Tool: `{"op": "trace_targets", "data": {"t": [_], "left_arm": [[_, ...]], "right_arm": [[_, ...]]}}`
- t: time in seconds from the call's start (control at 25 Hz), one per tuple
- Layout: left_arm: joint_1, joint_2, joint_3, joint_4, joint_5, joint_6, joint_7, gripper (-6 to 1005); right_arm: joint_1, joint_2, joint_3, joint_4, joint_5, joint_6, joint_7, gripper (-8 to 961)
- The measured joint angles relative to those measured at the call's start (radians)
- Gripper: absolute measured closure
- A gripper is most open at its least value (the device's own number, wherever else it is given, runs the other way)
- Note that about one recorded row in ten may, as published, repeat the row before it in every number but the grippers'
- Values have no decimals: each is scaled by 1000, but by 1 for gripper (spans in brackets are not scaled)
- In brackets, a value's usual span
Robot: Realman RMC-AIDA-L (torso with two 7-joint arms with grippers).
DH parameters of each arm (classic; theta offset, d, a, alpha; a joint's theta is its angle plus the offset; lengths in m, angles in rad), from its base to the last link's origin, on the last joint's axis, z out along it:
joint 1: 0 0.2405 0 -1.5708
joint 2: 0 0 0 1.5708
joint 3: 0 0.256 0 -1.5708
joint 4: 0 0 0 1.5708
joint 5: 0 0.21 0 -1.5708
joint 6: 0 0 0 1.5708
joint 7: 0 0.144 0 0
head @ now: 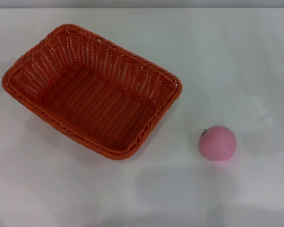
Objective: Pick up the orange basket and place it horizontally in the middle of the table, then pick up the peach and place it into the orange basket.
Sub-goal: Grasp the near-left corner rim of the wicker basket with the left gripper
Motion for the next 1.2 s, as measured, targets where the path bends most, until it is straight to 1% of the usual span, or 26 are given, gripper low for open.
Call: {"op": "trace_targets", "data": {"t": [0.16, 0.24, 0.36, 0.44, 0.64, 0.76, 0.84, 1.04, 1.08, 1.12, 1.2], "left_arm": [[-78, 46, -5, -2, 155, -83, -113, 212], [-117, 56, -7, -1, 252, -107, -154, 212], [-151, 57, -7, 0, 347, -121, -173, 212], [-167, 57, -1, 18, 378, -120, -172, 212], [-210, 57, 2, 98, 417, -99, -146, 212], [-227, 53, 7, 133, 427, -78, -130, 211], [-234, 51, 25, 151, 432, -62, -126, 211], [-248, 47, 100, 193, 437, -13, -125, 233], [-248, 47, 100, 193, 437, -13, -125, 237], [-252, 45, 130, 202, 438, 10, -125, 241], [-260, 44, 152, 218, 439, 33, -125, 250]], "right_arm": [[-2, 2, -1, 9, -1, 8, 0, 200], [-4, 3, -1, 17, -2, 12, 0, 200], [-8, 3, -2, 38, -2, 16, -3, 200], [-12, 3, -4, 48, -2, 19, -5, 200], [-22, 3, -13, 52, -3, 26, -1, 200], [-26, 3, -14, 52, -3, 32, 0, 200], [-27, 3, -16, 52, -3, 33, 0, 200], [-29, 2, -27, 51, -3, 33, 0, 199], [-29, 2, -27, 51, -3, 33, 0, 199], [-29, 2, -27, 51, -3, 32, 0, 199], [-29, 2, -28, 52, -3, 30, 0, 200]]}}
